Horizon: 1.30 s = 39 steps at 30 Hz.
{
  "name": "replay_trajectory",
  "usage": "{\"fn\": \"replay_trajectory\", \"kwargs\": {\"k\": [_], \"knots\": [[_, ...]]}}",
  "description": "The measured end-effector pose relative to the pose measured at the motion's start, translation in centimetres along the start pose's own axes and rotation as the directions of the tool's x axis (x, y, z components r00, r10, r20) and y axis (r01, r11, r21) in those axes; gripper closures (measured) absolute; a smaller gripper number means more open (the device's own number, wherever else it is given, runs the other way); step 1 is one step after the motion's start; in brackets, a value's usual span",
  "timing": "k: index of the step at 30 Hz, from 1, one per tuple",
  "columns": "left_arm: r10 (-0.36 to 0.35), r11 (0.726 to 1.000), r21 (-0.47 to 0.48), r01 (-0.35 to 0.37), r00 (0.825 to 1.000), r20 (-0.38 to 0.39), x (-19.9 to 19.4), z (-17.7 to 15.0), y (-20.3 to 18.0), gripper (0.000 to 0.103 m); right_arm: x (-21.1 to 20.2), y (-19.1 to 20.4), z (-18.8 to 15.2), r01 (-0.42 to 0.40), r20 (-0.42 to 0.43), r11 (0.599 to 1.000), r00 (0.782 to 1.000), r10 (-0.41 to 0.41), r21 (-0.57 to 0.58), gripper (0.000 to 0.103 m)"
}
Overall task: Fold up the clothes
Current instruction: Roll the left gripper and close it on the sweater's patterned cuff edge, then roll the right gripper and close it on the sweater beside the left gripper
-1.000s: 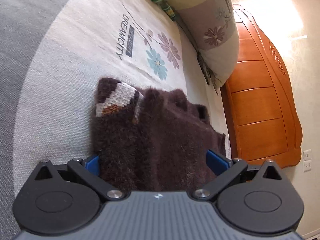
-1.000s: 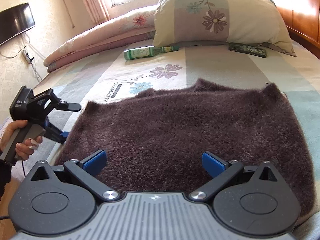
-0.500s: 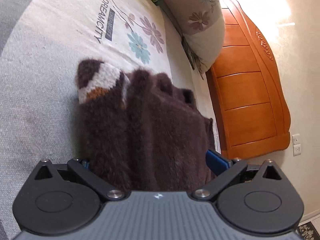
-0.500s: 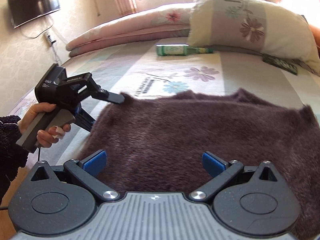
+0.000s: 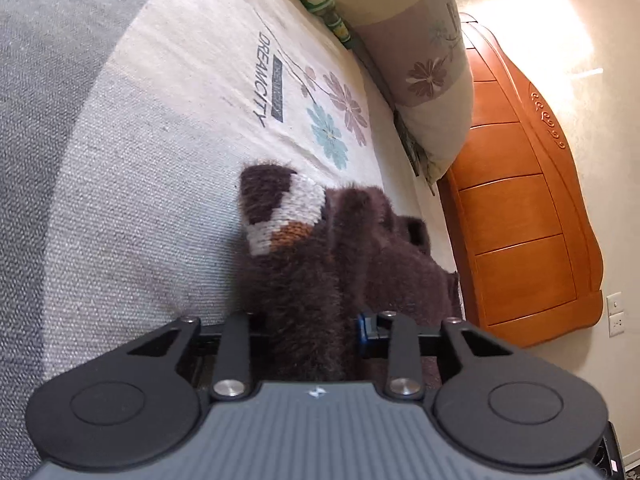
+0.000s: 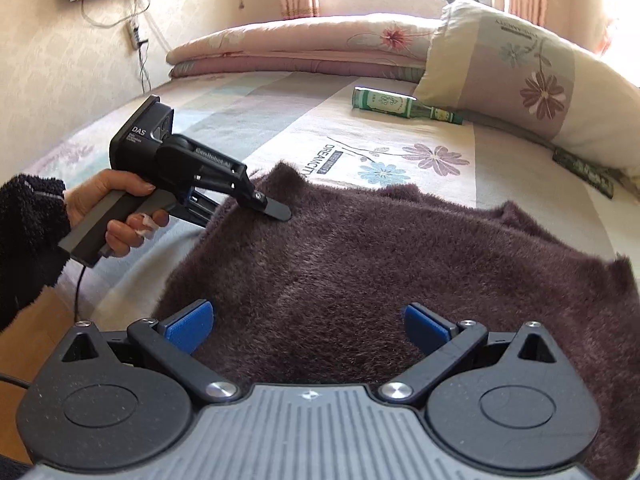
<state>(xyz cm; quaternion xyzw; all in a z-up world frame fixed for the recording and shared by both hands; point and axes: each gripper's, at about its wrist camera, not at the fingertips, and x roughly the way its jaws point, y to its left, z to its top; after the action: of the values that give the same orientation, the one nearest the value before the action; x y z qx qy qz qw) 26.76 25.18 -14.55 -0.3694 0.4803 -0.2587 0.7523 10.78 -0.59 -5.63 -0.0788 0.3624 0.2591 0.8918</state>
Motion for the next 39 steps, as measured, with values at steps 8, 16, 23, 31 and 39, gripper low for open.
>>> {"fn": "replay_trajectory", "kwargs": {"k": [8, 16, 23, 31, 39], "knots": [[-0.004, 1.0, -0.002, 0.004, 0.999, 0.033, -0.3, -0.5, 0.4, 0.07, 2.5, 5.1, -1.2, 0.037, -0.072, 0.942, 0.995, -0.065, -0.334, 0.0], [0.015, 1.0, -0.013, -0.015, 0.999, 0.032, -0.4, -0.5, 0.3, 0.07, 2.8, 10.2, -2.6, -0.026, -0.095, 0.798, 0.995, -0.039, -0.602, 0.0], [0.026, 0.999, -0.021, -0.025, 0.998, 0.048, -0.4, -0.8, 0.2, 0.07, 5.3, 11.9, -4.7, 0.074, -0.041, 0.681, 0.988, -0.151, -0.729, 0.001], [0.035, 0.999, -0.022, -0.033, 0.998, 0.059, -0.3, -1.0, -0.1, 0.07, 5.5, 12.9, -6.5, 0.261, 0.124, 0.527, 0.952, -0.281, -0.809, 0.002], [0.051, 0.998, -0.03, -0.049, 0.997, 0.065, -0.3, -1.1, -0.4, 0.07, 8.3, 16.5, -7.4, 0.424, 0.299, 0.366, 0.887, -0.351, -0.829, 0.006]]}}
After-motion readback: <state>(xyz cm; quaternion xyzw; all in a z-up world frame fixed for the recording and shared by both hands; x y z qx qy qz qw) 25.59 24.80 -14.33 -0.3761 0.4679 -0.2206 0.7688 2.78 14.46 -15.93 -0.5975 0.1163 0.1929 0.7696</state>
